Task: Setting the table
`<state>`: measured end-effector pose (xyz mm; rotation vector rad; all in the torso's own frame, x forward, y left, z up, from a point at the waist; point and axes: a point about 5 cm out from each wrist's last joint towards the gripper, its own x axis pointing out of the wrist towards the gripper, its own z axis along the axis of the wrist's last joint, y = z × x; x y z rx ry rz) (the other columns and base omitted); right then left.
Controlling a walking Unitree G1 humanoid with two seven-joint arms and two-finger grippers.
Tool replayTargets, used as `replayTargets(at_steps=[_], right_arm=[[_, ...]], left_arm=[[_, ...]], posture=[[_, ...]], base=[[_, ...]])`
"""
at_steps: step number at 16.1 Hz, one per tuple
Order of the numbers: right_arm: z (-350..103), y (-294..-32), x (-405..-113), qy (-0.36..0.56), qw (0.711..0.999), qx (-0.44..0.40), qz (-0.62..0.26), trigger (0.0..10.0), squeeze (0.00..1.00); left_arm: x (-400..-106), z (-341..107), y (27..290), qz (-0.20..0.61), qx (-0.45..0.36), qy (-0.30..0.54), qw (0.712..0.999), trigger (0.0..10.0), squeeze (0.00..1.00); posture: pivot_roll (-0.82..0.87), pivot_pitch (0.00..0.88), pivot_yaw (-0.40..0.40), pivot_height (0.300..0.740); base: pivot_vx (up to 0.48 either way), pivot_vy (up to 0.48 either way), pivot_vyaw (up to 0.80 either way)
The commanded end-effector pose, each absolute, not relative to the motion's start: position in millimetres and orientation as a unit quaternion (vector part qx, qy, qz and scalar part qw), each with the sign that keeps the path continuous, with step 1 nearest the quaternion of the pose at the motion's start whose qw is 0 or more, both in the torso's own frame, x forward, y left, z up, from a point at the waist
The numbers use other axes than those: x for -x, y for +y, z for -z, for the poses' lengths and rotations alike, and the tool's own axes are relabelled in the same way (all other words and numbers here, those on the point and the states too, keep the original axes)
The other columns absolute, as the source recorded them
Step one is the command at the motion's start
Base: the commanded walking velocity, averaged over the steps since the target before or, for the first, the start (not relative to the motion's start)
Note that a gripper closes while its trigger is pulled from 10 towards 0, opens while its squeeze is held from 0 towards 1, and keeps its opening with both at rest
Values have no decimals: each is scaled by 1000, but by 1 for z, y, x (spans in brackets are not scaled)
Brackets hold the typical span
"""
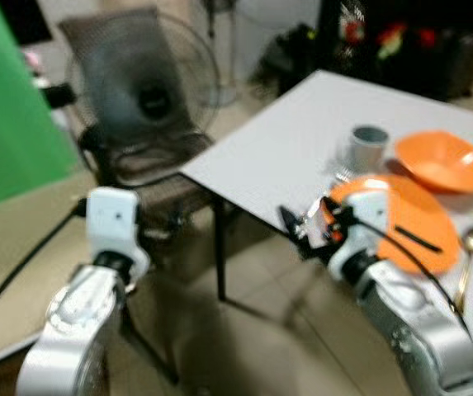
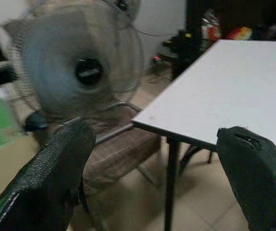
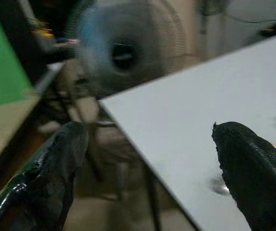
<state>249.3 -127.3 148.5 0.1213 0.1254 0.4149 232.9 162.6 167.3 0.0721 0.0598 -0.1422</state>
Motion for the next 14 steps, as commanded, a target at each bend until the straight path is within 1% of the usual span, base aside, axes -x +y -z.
replayTargets(at_steps=[1,5,11,14], right_arm=[[-149,-133,-250,55,978,-54,-195,10000,1000],[-148,-133,-251,52,978,-54,-194,10000,1000],[-147,-131,-256,51,979,-61,-189,10000,1000],[-144,-134,-255,57,980,-84,-174,10000,1000]], left_arm=[[-233,-169,160,78,-37,23,996,10000,0],[-232,-169,159,82,-32,23,996,10000,0],[-230,-167,161,74,-33,25,996,10000,0],[-229,-168,162,74,-37,26,996,10000,0]], posture=[[-29,0,61,740],[-25,0,53,740],[-15,0,36,740],[-14,0,37,740]], base=[[0,0,800],[0,0,800],[0,276,773],[0,280,0]])
